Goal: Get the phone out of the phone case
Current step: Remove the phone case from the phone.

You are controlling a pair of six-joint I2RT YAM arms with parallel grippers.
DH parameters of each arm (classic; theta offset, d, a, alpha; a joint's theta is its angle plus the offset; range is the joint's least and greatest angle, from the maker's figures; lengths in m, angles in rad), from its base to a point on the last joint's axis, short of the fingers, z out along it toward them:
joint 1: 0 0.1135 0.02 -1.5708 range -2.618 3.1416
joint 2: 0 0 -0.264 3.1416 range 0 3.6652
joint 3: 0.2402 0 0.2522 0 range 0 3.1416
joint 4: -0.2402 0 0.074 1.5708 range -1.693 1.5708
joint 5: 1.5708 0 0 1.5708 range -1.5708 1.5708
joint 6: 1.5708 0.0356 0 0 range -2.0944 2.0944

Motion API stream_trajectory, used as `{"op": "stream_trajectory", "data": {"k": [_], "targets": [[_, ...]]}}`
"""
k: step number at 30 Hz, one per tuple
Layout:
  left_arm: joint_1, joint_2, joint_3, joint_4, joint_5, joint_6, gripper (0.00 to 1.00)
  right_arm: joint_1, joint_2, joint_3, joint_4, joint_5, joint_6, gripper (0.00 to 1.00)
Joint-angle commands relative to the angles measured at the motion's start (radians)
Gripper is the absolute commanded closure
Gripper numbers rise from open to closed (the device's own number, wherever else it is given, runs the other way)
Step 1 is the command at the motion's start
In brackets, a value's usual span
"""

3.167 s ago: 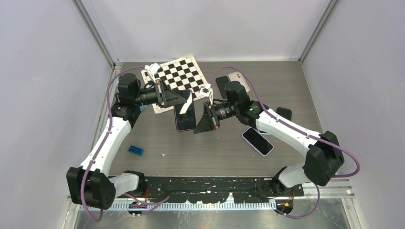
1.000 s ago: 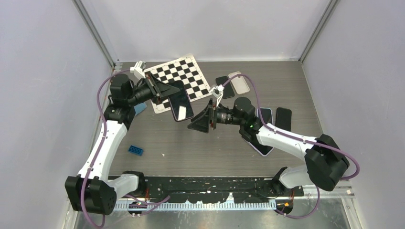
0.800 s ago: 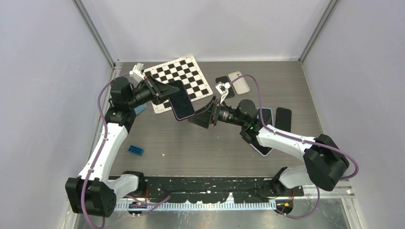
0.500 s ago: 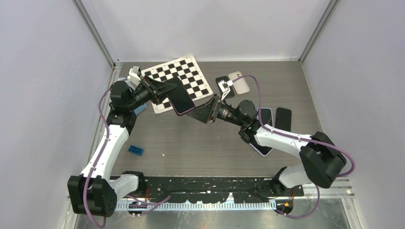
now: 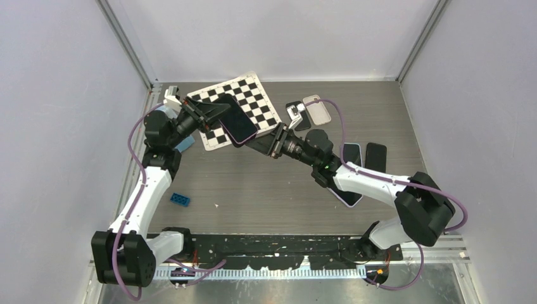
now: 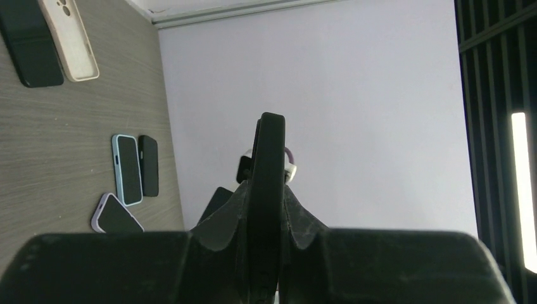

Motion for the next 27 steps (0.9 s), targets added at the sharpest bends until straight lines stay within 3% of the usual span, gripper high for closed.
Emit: {"op": "stream_trajectory", "data": {"k": [1,8,13,17,21,27], "targets": [[-0.024,-0.024,0.005,0.196,0.150,-0.168,1.00,-0.031,0.058,0.056,-0.180,0.201,0.045,0.66],[-0.025,-0.038,-0.008,0.154,0.114,-0.133,1.00,-0.046,0.023,0.040,-0.098,0.141,0.020,0.64],[-0.025,-0.051,0.019,-0.001,0.012,-0.011,1.00,-0.047,-0.058,-0.026,0.021,0.040,-0.081,0.48],[-0.025,-0.009,0.024,0.003,-0.046,-0.022,1.00,-0.048,-0.125,-0.083,0.081,-0.043,-0.166,0.38],[-0.025,0.032,0.003,0.048,-0.085,-0.064,1.00,-0.048,-0.201,-0.101,0.105,-0.108,-0.197,0.36],[-0.025,0.046,-0.027,0.045,-0.104,-0.090,1.00,-0.048,-0.263,-0.027,0.028,-0.130,-0.116,0.36]]}}
